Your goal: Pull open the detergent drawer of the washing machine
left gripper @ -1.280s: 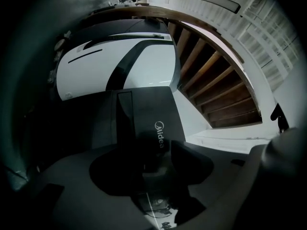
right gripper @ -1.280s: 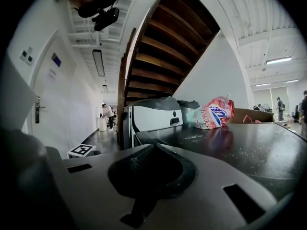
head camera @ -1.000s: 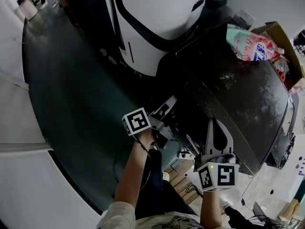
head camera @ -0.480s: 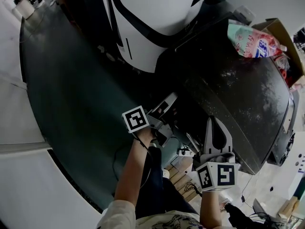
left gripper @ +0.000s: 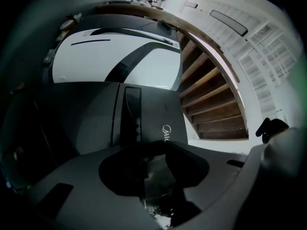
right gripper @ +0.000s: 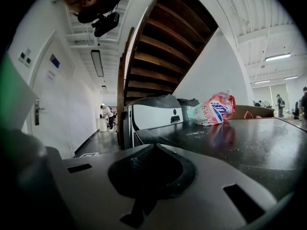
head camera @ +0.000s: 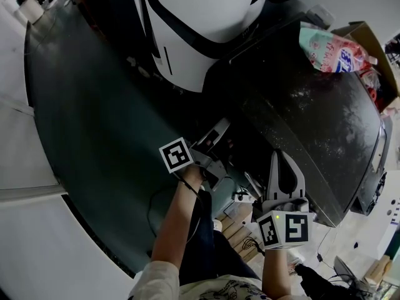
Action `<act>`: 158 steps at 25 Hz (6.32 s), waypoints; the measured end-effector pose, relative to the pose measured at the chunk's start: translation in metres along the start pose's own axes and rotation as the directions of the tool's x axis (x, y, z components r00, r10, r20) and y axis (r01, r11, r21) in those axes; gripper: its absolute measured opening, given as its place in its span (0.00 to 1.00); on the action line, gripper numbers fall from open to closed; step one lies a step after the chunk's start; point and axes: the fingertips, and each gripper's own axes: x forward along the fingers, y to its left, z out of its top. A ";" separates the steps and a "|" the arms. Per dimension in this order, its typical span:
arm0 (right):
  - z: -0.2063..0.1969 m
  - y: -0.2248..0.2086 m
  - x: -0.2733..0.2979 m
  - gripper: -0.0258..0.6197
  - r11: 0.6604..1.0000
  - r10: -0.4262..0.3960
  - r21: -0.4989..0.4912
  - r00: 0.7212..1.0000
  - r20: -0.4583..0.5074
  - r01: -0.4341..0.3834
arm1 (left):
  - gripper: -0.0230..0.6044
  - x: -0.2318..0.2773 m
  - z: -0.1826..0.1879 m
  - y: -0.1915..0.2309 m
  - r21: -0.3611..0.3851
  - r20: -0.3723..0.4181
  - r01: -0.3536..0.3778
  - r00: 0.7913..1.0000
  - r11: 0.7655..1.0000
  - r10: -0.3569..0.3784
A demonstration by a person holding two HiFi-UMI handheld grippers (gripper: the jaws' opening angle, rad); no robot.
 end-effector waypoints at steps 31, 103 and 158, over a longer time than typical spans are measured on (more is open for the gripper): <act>-0.001 0.000 -0.004 0.06 1.000 -0.003 0.019 1.000 0.009 0.003 | 0.39 0.003 0.002 0.001 -0.064 -0.002 0.065 0.998 0.996 -0.065; -0.022 0.066 -0.016 0.07 0.993 0.117 0.008 0.993 -0.005 -0.117 | 0.29 -0.119 0.012 -0.030 -0.022 0.069 0.179 0.982 0.984 -0.177; 0.085 0.057 -0.160 0.08 0.995 0.096 -0.026 0.987 0.130 -0.093 | 0.06 -0.188 -0.060 -0.267 0.791 0.440 -0.507 0.860 0.343 0.258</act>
